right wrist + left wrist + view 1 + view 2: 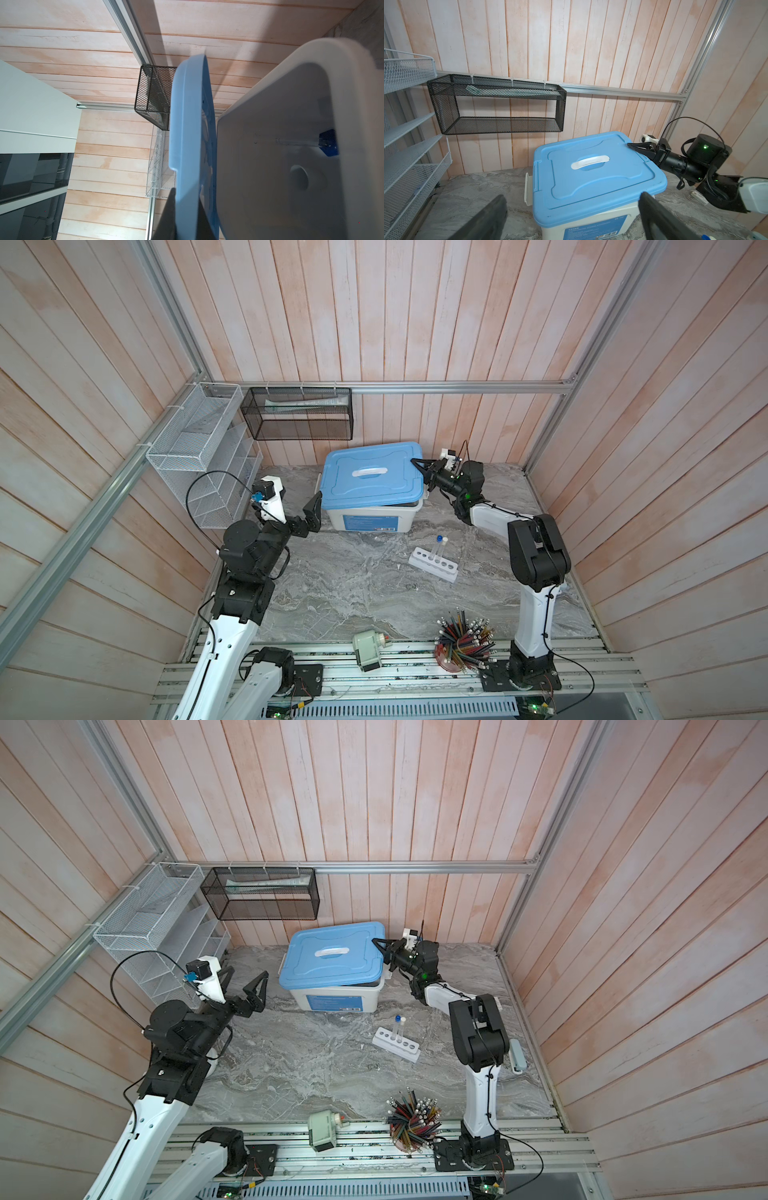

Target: Organize the chemistry lab equipment

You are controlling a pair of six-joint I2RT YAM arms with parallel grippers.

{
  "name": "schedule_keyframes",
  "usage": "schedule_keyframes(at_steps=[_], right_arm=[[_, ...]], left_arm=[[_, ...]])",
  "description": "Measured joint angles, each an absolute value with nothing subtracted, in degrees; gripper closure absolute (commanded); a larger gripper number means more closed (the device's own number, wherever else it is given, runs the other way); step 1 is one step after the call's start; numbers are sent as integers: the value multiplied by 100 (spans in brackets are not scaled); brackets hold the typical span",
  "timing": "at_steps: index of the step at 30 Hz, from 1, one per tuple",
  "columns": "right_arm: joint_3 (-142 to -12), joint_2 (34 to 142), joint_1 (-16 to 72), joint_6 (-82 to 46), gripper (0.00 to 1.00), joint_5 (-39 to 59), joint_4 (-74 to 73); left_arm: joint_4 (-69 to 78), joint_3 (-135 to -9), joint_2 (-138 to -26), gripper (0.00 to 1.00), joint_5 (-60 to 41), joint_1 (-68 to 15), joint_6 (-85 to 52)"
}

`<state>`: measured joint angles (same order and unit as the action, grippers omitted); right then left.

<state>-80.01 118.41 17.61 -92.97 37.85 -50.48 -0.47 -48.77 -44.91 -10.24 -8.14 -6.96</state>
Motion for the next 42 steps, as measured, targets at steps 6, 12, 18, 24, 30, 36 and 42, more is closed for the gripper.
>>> schedule_keyframes(at_steps=[6,12,18,24,30,36,42], right_arm=[[-8001,11922,1761,-9297,90,3752,-5048],[-8001,11981,1758,-9301,84,3732,-5037],[-7999,11981,1758,-9299,83,3734,-5050],[-7918,11981,1726,-9295,80,3734,-5057],[-7684,11981,1621,-9303,79,3734,-5142],[-7636,11979,1570,-9299,79,3734,-5181],[-7459,11979,1500,-9297,78,3734,-5258]], left_arm=[[-45,-4877,-4512,0,-1048,-814,-714],[-45,-4877,-4604,0,-1050,-814,-711],[-45,-4877,-4617,0,-1050,-814,-711],[-45,-4877,-4648,0,-1052,-814,-711],[-43,-4877,-4692,0,-1079,-814,-711],[-45,-4877,-4692,0,-1146,-814,-714],[-45,-4877,-4733,0,-1175,-814,-714]])
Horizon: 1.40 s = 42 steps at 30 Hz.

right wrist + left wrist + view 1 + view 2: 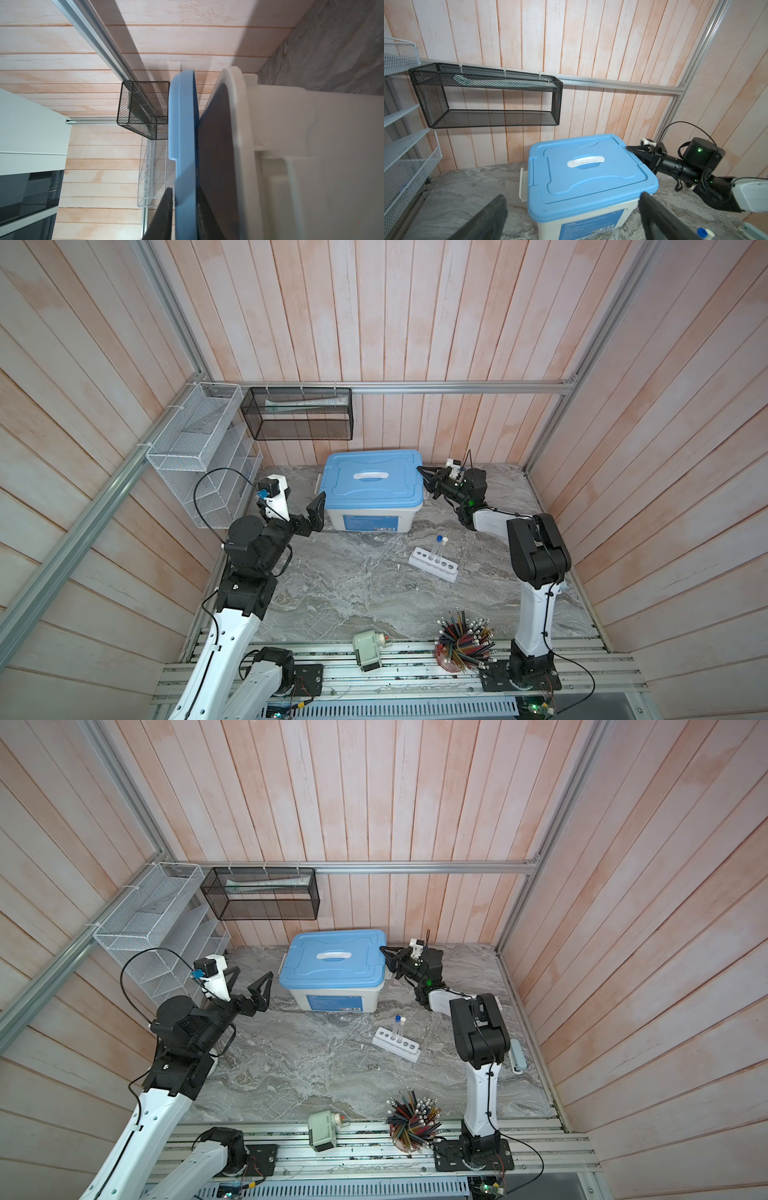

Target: Organize the chemistry lab equipment

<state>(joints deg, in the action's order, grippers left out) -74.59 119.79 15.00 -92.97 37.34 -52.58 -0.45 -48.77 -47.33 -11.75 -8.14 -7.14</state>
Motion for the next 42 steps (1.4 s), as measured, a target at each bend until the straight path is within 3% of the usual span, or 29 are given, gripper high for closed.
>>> schedule_keyframes(at_steps=[31,42], right_arm=[[-6895,11655,1245,-9091,77,3732,-5439],[-6973,11078,1177,-7752,59,3695,-4021]], left_arm=[[-40,-4880,-4851,0,-1343,-803,-716],[-78,-5043,-5808,0,-1236,-792,-829]])
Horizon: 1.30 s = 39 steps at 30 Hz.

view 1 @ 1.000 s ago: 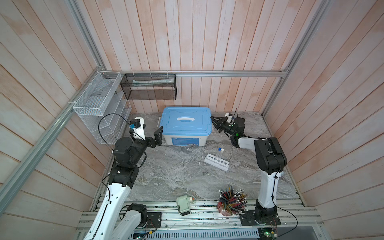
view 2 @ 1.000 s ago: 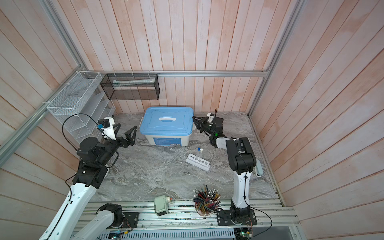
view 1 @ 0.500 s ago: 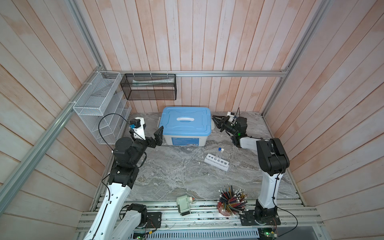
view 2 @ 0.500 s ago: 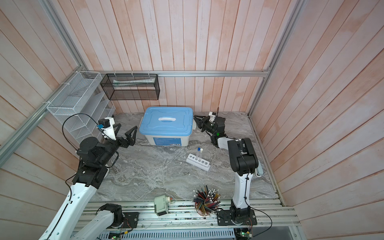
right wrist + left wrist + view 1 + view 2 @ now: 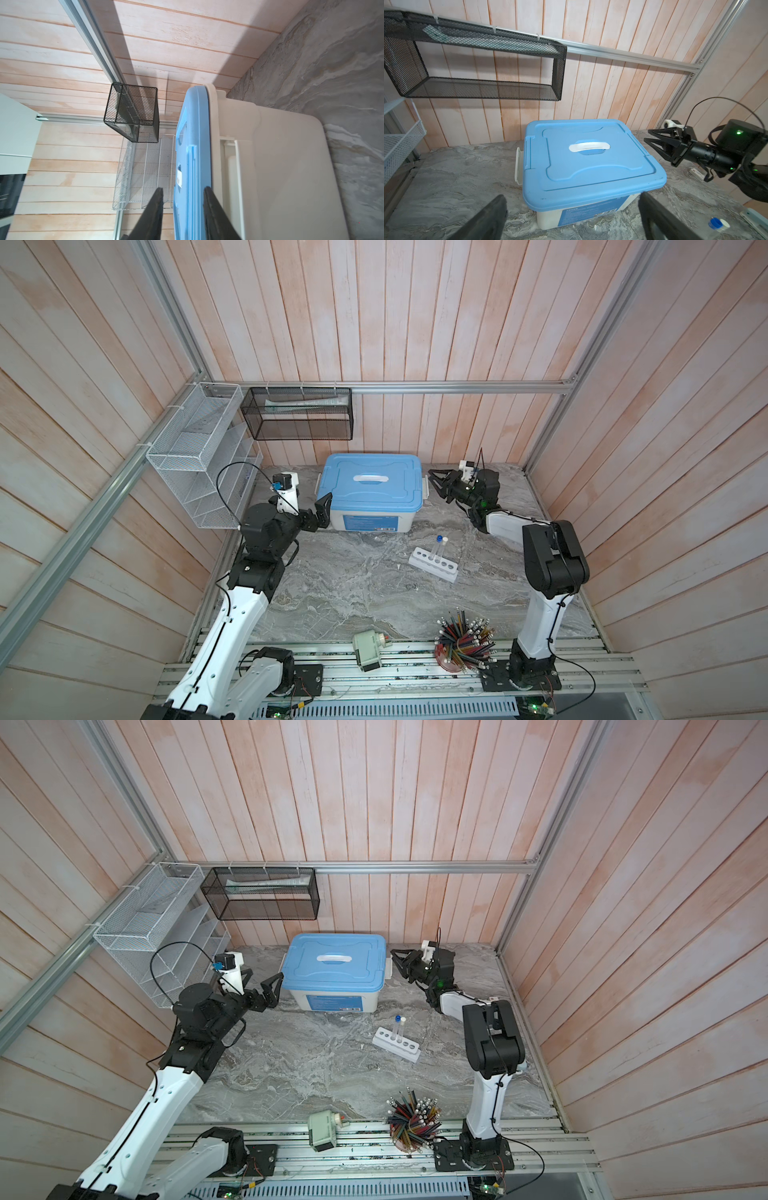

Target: Organize the chemistry lab equipment

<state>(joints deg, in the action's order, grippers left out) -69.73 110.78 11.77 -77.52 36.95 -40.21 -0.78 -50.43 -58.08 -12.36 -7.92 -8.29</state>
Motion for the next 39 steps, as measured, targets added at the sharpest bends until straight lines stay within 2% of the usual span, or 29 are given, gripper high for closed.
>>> schedule_keyframes(at_steps=[9,16,26,39], right_arm=[[-7260,10285,1105,-5964,46,3326,-2294],[-7349,10158,1105,-5022,44,3068,-1341],[-7404,10031,1138,-4414,43,2849,-788],[-8088,10084,1579,-3669,41,2333,36]], left_arm=[[-49,-5964,-7194,0,-1122,-764,-1302],[95,-6458,-8007,0,-1155,-506,-1640],[137,-6829,-8908,1,-1328,-327,-1835],[311,-7013,-9518,1,-1706,-327,-1964]])
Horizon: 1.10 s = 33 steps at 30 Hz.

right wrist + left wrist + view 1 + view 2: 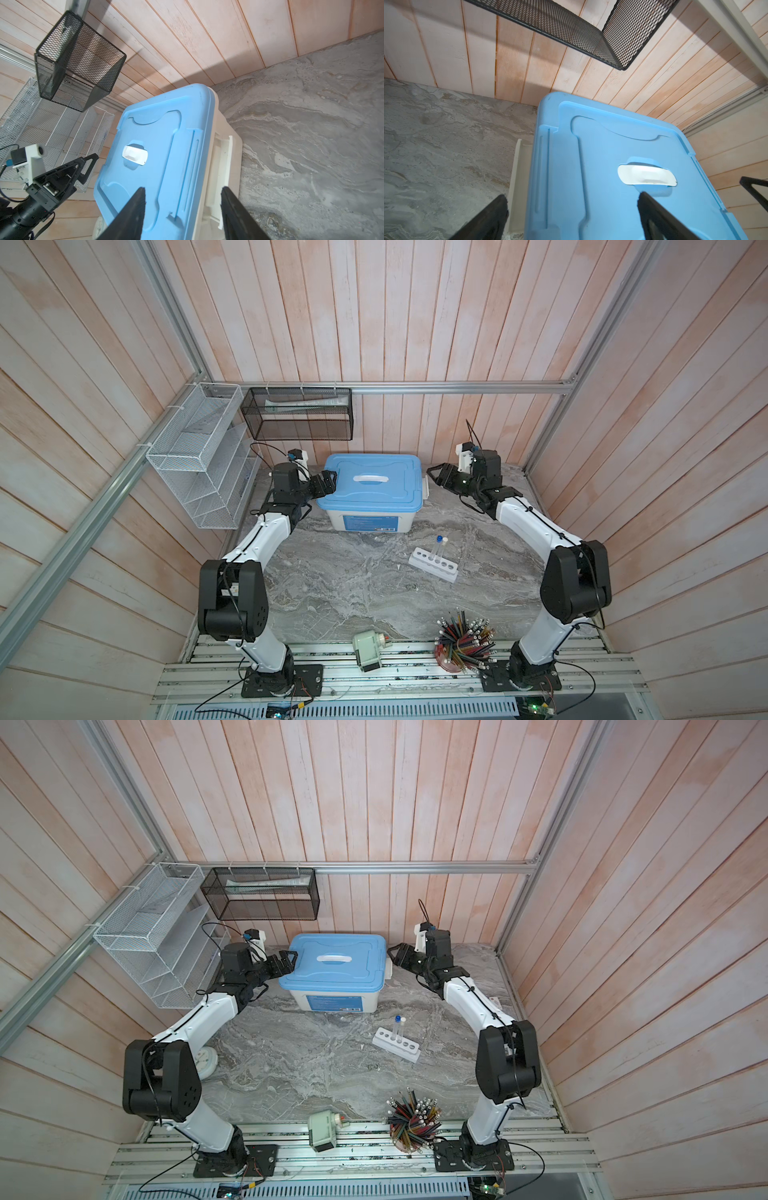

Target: Organize the chemistry lab equipment

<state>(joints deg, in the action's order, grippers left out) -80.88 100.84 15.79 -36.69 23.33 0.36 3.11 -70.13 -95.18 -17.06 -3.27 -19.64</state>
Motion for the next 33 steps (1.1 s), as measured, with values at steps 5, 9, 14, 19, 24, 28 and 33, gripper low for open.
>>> schedule_keyframes(at_steps=[5,9,14,19,24,28,33], right_arm=[[-8090,10232,1577,-3603,40,2252,145],[-8110,10331,1586,-3586,39,2235,180],[-8156,10420,1605,-3573,38,2233,213],[-8211,10481,1660,-3573,38,2244,217],[-8270,10573,1723,-3575,37,2283,215],[-8346,10667,1761,-3575,37,2324,217],[-8385,10709,1761,-3573,37,2349,220]], left_arm=[[353,-7046,-9583,1,-1767,-327,-1973],[386,-7087,-9655,1,-1776,-327,-1973],[386,-7098,-9765,2,-1776,-327,-1973],[386,-7157,-9920,2,-1778,-327,-1973],[388,-7199,-9968,2,-1817,-327,-1975],[392,-7244,-9983,1,-1868,-336,-1975],[408,-7312,-10003,2,-1909,-384,-1975]])
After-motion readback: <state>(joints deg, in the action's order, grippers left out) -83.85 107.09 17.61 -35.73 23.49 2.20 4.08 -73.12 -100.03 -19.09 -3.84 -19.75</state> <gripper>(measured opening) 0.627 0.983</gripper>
